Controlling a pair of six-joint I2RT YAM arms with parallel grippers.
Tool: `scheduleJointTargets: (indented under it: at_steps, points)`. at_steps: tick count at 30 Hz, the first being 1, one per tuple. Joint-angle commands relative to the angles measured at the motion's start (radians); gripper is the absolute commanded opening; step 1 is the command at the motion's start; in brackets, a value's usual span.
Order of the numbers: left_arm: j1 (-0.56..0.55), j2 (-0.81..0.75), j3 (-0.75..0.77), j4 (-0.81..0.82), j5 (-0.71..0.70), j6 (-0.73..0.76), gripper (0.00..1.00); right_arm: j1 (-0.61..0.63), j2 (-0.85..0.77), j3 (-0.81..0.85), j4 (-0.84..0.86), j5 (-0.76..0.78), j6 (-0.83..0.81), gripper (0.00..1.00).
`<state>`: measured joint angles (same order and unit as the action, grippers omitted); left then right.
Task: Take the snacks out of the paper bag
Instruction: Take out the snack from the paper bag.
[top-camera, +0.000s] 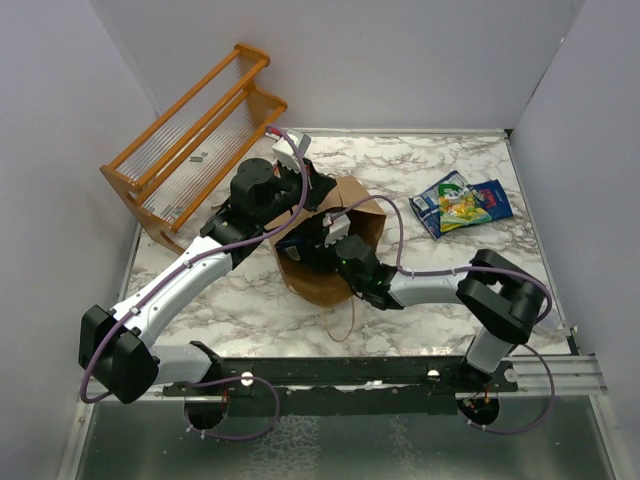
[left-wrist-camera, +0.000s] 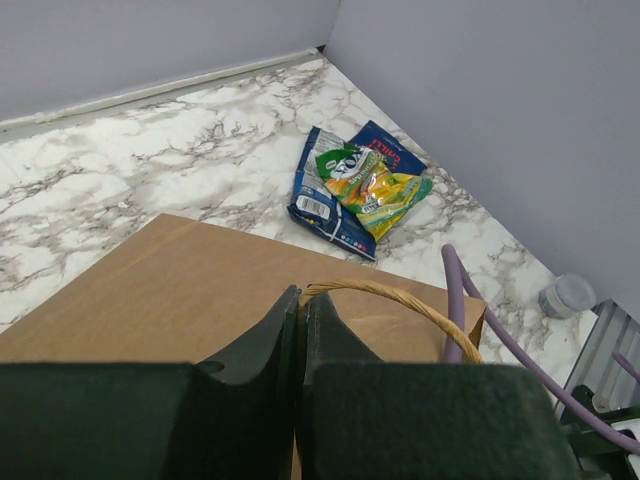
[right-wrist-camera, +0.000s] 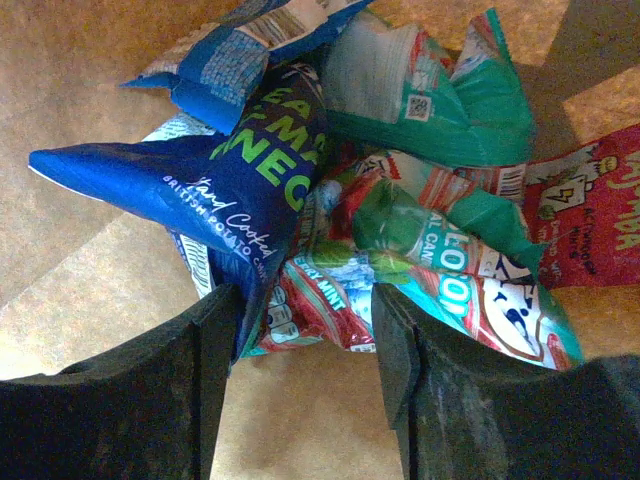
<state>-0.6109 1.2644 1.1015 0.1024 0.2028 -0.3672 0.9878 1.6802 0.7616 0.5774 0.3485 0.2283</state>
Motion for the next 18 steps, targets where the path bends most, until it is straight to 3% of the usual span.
scheduleJointTargets:
  at_steps: [1, 8, 13, 18]
  points:
    - [-0.006, -0.012, 0.032, 0.012, -0.006, 0.009, 0.00, 0.008, 0.062, 0.056, 0.049, 0.049, 0.045, 0.54]
    - [-0.006, -0.009, 0.031, 0.013, -0.002, 0.007, 0.00, 0.014, 0.071, 0.061, 0.072, 0.031, 0.045, 0.50]
    - [-0.006, -0.010, 0.032, 0.015, 0.005, 0.002, 0.00, 0.028, 0.032, -0.029, 0.244, -0.060, -0.046, 0.58]
    - [-0.006, -0.011, 0.032, 0.017, 0.012, -0.004, 0.00, 0.034, 0.070, -0.028, 0.340, -0.031, -0.097, 0.66]
